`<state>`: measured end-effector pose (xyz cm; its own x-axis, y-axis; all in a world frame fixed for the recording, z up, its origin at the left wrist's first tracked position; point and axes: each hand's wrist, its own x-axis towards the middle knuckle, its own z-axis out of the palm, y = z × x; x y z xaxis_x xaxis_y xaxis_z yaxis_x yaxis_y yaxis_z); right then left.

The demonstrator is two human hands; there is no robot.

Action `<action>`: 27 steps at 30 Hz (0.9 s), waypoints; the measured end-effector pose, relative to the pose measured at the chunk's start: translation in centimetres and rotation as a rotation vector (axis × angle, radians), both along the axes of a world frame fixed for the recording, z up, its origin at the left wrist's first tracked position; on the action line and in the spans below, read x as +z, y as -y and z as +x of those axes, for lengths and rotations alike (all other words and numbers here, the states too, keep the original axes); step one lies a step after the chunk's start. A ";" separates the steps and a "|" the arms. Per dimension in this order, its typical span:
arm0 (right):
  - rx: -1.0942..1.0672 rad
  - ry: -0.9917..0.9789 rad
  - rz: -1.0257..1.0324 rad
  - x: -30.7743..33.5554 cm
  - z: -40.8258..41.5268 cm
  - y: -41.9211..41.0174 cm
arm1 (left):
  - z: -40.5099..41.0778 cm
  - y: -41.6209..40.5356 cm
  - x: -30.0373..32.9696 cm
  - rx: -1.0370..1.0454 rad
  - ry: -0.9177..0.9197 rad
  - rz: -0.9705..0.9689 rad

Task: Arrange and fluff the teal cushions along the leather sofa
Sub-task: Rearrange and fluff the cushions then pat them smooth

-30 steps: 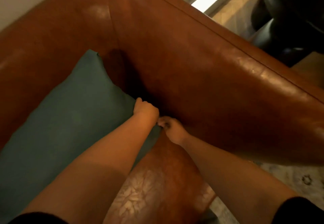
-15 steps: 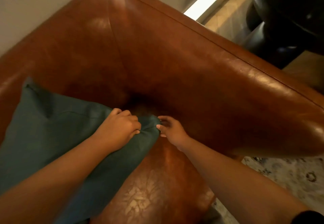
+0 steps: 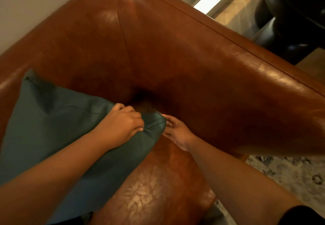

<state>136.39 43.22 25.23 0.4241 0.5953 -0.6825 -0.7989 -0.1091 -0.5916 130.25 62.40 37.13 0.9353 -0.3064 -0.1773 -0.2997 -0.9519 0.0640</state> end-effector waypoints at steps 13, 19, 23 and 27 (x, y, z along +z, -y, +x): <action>-0.037 0.215 -0.289 0.8 0.5 -2.4 | 0.0 0.8 0.4 0.000 -0.005 0.041; -0.260 0.164 -0.662 -2.0 -0.6 -1.4 | 2.8 1.0 1.6 0.027 0.096 0.023; 0.053 0.416 -0.799 -0.9 0.5 -1.1 | 2.8 1.6 2.3 -0.155 0.142 -0.002; 0.191 0.715 -0.742 2.3 0.5 -1.6 | 1.0 1.0 4.1 -0.125 0.259 -0.096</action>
<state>136.89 44.80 27.56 0.8159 0.2289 -0.5309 -0.2207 -0.7254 -0.6520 131.28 61.41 41.24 0.8995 -0.4259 0.0976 -0.4324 -0.8998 0.0583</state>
